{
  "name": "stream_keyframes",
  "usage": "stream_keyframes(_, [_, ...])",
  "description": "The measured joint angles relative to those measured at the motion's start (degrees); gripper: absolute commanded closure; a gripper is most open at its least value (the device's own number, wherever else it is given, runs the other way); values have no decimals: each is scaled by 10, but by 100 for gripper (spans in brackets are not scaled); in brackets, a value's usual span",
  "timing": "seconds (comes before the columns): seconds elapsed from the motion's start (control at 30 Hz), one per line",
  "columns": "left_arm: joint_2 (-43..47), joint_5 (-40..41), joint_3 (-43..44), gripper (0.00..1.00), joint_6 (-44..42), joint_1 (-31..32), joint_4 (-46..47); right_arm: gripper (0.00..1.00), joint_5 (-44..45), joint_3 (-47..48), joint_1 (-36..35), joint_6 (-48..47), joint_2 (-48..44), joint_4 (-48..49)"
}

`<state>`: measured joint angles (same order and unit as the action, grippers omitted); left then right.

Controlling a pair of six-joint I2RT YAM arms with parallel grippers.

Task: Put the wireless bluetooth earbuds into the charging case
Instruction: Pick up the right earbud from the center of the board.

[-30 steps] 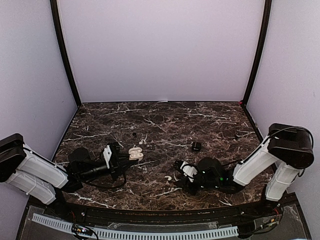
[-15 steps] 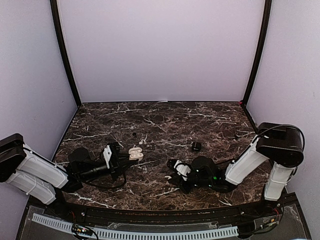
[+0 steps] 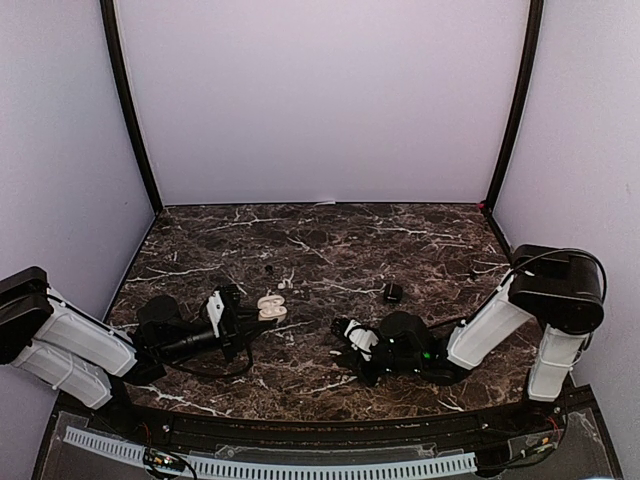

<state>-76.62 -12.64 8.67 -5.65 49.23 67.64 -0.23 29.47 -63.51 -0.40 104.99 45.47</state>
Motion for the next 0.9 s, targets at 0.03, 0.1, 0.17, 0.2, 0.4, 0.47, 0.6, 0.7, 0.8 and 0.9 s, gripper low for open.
stream_keyframes(0.03, [0, 0, 0, 98, 0, 0, 0, 89, 0, 0, 0, 0, 0, 0])
stream_keyframes(0.1, [-1, 0, 0, 98, 0, 0, 0, 92, 0, 0, 0, -2, -2, -3])
stream_keyframes(0.17, [-1, 0, 0, 98, -2, 0, 0, 92, 0, 0, 0, -2, -3, -6])
stream_keyframes(0.2, [-1, 0, 0, 98, -2, 0, 0, 92, 0, 0, 0, -4, -5, -8])
stream_keyframes(0.4, [-2, -11, 0, 98, -2, 0, 0, 92, 3, 0, -2, -10, -30, -51])
stream_keyframes(0.47, [-2, -17, 0, 98, -2, 0, 0, 92, 3, -2, -3, -12, -43, -69])
stream_keyframes(0.6, [-2, -24, 0, 99, -2, 0, 0, 93, 10, -2, -8, -17, -81, -106])
stream_keyframes(0.7, [-2, -28, 0, 98, -2, 0, 0, 94, 17, -2, -13, -24, -109, -126])
stream_keyframes(0.8, [-2, -30, 0, 98, -2, 0, 0, 94, 21, -2, -16, -27, -130, -145])
stream_keyframes(0.9, [-2, -30, 0, 98, -2, 0, 0, 94, 27, -2, -18, -33, -159, -168])
